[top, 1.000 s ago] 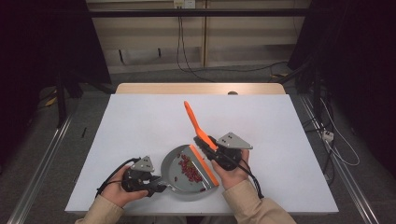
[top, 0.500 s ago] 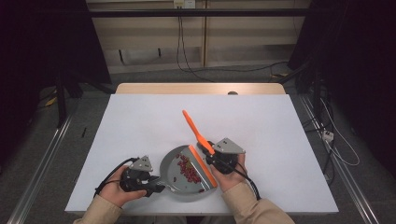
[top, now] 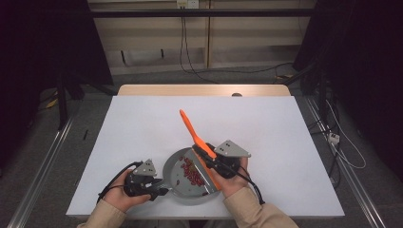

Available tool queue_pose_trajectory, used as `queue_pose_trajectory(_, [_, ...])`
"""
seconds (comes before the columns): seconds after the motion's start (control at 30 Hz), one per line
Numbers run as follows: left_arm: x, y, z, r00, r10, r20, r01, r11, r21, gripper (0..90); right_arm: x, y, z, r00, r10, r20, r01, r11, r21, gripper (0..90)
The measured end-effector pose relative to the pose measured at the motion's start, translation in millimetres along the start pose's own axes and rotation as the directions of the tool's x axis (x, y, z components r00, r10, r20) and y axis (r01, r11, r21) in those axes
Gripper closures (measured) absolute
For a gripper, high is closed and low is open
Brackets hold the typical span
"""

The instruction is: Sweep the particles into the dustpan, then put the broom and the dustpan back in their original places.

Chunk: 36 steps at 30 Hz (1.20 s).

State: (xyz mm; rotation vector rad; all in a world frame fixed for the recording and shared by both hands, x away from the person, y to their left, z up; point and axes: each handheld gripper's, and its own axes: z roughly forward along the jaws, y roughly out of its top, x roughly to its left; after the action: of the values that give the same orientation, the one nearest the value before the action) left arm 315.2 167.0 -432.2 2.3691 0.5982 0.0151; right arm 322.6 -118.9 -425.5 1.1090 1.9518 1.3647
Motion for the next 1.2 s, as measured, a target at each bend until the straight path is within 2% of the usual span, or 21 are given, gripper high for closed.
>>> queue_pose_trajectory(0.07, [-0.5, -0.3, -0.1, 0.9998, 0.017, -0.010, -0.017, 0.9998, -0.006, 62.9, -7.2, -0.7, -3.5, 1.0000, 0.001, 0.006, -0.001, 1.000, 0.003, 71.0])
queue_pose_trajectory(0.13, [-1.8, -2.4, 1.5, 0.9993, 0.022, -0.029, -0.023, 0.9991, -0.036, 63.1, -13.2, -1.4, -6.8, 0.9998, 0.006, 0.018, -0.006, 1.000, -0.001, 71.0])
queue_pose_trajectory(0.2, [-1.0, -5.4, 3.0, 0.9993, 0.021, -0.030, -0.022, 0.9978, -0.062, 63.1, -19.9, -1.6, -11.0, 0.9994, 0.016, 0.030, -0.016, 1.000, -0.006, 71.0])
queue_pose_trajectory(0.37, [0.0, -9.7, 0.8, 0.9981, 0.034, -0.051, -0.039, 0.9939, -0.103, 63.2, -35.0, -2.4, -19.1, 0.9976, 0.032, 0.062, -0.031, 0.999, -0.014, 71.0])
queue_pose_trajectory(0.43, [-0.3, -10.1, -0.3, 0.9968, 0.023, -0.077, -0.033, 0.9912, -0.128, 63.2, -40.9, -2.0, -21.7, 0.9966, 0.045, 0.070, -0.043, 0.999, -0.019, 71.0])
queue_pose_trajectory(0.47, [1.4, -10.4, -0.4, 0.9978, 0.020, -0.063, -0.029, 0.9892, -0.144, 63.2, -43.2, -1.7, -22.5, 0.9959, 0.048, 0.076, -0.046, 0.999, -0.024, 71.0])
queue_pose_trajectory(0.53, [2.6, -10.7, -2.3, 0.9960, 0.015, -0.088, -0.028, 0.9886, -0.148, 63.1, -47.7, -0.8, -23.9, 0.9951, 0.056, 0.082, -0.054, 0.998, -0.030, 71.0])
queue_pose_trajectory(0.57, [3.2, -11.0, -2.5, 0.9968, 0.000, -0.080, -0.013, 0.9859, -0.167, 63.2, -49.1, -0.4, -24.7, 0.9944, 0.059, 0.088, -0.056, 0.998, -0.032, 71.0])
queue_pose_trajectory(0.63, [5.2, -10.9, -5.5, 0.9949, -0.020, -0.098, 0.002, 0.9835, -0.181, 63.1, -53.4, 0.4, -26.2, 0.9934, 0.071, 0.090, -0.068, 0.997, -0.039, 71.0])
queue_pose_trajectory(0.67, [6.3, -10.5, -7.0, 0.9917, -0.052, -0.117, 0.028, 0.9793, -0.201, 63.1, -55.2, 0.6, -26.9, 0.9927, 0.073, 0.096, -0.070, 0.997, -0.037, 71.0])
queue_pose_trajectory(0.7, [9.8, -10.2, -9.4, 0.9914, -0.055, -0.119, 0.030, 0.9789, -0.202, 63.1, -58.0, 0.7, -27.6, 0.9924, 0.070, 0.101, -0.067, 0.997, -0.036, 71.0])
queue_pose_trajectory(0.8, [15.0, -8.7, -14.1, 0.9818, -0.094, -0.165, 0.058, 0.9757, -0.211, 63.1, -65.1, -0.1, -30.4, 0.9896, 0.084, 0.116, -0.080, 0.996, -0.038, 71.0])
queue_pose_trajectory(0.87, [20.2, -8.6, -16.3, 0.9770, -0.130, -0.169, 0.089, 0.9690, -0.231, 63.1, -71.2, -1.1, -33.3, 0.9873, 0.094, 0.129, -0.090, 0.995, -0.034, 71.0])
queue_pose_trajectory(0.93, [25.9, -9.6, -18.2, 0.9663, -0.151, -0.209, 0.101, 0.9676, -0.232, 63.1, -77.0, -2.4, -36.3, 0.9845, 0.102, 0.142, -0.098, 0.995, -0.032, 71.0])
queue_pose_trajectory(0.97, [28.9, -10.7, -18.7, 0.9616, -0.170, -0.216, 0.119, 0.9659, -0.230, 63.1, -79.6, -3.2, -37.7, 0.9834, 0.094, 0.155, -0.091, 0.995, -0.030, 71.0])
queue_pose_trajectory(1.03, [35.7, -14.2, -19.2, 0.9480, -0.207, -0.242, 0.147, 0.9590, -0.242, 63.1, -85.3, -5.8, -39.7, 0.9815, 0.099, 0.164, -0.096, 0.995, -0.027, 71.0])
queue_pose_trajectory(1.1, [41.7, -16.4, -21.0, 0.9342, -0.223, -0.279, 0.161, 0.9601, -0.229, 63.0, -90.1, -8.2, -41.3, 0.9783, 0.106, 0.178, -0.105, 0.994, -0.020, 71.0])
queue_pose_trajectory(1.17, [48.0, -19.6, -23.2, 0.9203, -0.253, -0.298, 0.184, 0.9531, -0.240, 63.1, -94.9, -9.6, -43.3, 0.9760, 0.112, 0.187, -0.110, 0.994, -0.022, 71.0])
queue_pose_trajectory(1.2, [50.7, -20.8, -24.0, 0.9110, -0.273, -0.309, 0.201, 0.9486, -0.244, 63.1, -97.2, -9.9, -44.4, 0.9747, 0.110, 0.195, -0.107, 0.994, -0.022, 71.0])
